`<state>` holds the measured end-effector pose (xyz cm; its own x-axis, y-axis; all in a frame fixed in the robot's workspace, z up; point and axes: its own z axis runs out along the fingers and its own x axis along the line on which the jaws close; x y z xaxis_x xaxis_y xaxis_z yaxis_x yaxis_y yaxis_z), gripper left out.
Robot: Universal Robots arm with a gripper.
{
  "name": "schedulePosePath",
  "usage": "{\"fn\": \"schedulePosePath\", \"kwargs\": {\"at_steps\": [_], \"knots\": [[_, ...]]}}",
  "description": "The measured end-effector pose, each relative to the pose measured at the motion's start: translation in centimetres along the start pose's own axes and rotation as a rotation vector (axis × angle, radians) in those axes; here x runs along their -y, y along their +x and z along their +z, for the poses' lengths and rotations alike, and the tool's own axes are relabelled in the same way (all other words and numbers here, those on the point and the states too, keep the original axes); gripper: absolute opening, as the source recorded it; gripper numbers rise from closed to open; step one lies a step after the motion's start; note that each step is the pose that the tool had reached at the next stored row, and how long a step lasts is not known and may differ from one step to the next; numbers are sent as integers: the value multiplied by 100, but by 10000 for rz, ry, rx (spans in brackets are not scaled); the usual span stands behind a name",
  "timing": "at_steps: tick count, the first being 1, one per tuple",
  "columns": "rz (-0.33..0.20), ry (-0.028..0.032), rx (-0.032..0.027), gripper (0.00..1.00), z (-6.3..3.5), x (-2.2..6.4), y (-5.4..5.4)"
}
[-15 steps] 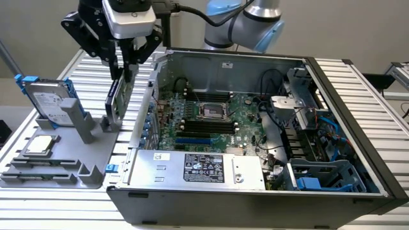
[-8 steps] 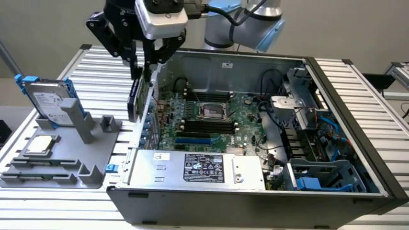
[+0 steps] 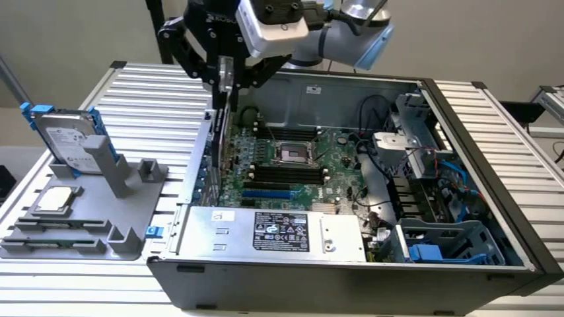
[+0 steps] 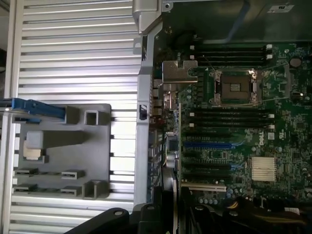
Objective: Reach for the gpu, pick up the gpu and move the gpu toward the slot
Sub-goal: 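Pick up the gpu and move the gpu toward the slot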
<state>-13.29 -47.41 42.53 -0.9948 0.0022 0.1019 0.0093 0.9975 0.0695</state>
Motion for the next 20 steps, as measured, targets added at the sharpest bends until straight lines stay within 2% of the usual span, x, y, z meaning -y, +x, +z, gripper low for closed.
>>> {"fn": "schedulePosePath", "kwargs": {"at_steps": [4, 20], "knots": [[-4, -28, -1, 26, -18, -2, -179], [-3, -31, -1, 26, -56, -8, -909]]}}
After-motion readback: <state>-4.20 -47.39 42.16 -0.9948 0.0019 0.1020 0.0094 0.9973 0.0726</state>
